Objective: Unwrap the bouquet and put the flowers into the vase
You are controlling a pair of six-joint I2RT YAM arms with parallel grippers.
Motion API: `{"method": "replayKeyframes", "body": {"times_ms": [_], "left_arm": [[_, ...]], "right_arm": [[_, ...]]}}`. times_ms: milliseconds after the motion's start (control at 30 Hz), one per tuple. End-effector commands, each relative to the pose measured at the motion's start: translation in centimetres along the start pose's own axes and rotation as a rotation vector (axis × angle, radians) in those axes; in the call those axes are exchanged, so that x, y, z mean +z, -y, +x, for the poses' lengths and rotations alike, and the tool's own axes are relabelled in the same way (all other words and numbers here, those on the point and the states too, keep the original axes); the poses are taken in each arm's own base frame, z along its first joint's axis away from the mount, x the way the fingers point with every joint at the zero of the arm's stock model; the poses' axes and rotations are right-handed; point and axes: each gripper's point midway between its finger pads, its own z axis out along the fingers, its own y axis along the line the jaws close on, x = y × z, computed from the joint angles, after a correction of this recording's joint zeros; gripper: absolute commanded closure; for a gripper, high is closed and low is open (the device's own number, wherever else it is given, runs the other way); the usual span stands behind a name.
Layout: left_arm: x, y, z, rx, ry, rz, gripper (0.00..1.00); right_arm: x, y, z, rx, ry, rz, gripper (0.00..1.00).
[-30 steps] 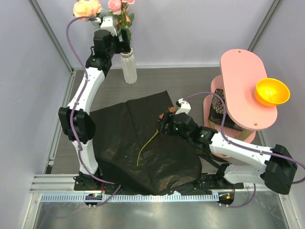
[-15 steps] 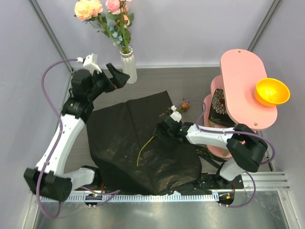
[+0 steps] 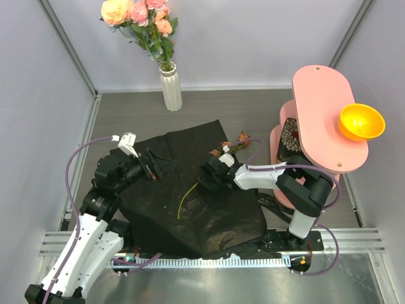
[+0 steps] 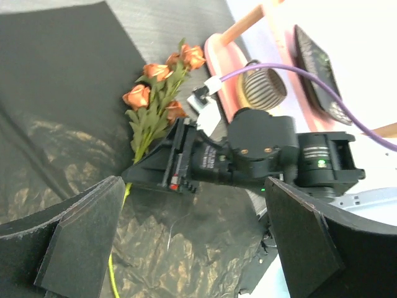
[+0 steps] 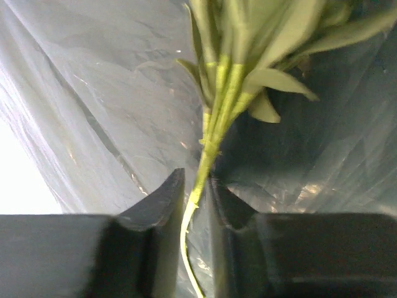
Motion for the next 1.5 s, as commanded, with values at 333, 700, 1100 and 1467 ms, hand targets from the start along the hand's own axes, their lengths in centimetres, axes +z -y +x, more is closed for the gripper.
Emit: {"method": "replayKeyframes", "body": {"times_ms": [333, 700, 1100, 1467], "left_arm": [[0.7, 2.4, -0.6, -0.001, -0.084, 0.083, 0.02], [3.6, 7.7, -0.7, -0.045, -0.238, 0.360, 0.17], [5.6, 10.6, 0.8, -0.005, -0.286, 0.409, 0.73], [6.8, 7.8, -5.5, 0.257, -0.098, 0.097, 1.00]], "right_arm": [[-5.3, -6.4, -4.6, -0.357, 0.215, -0.184, 0.99], [-17.0, -10.3, 0.6, -0.873, 0.083, -0.817, 0.99], [-20.2, -9.2, 1.4, -0.974, 0.073, -0.908, 0.99], [-19.1, -7.4, -4.1, -0.857, 0.292, -0.651, 0.49]]}}
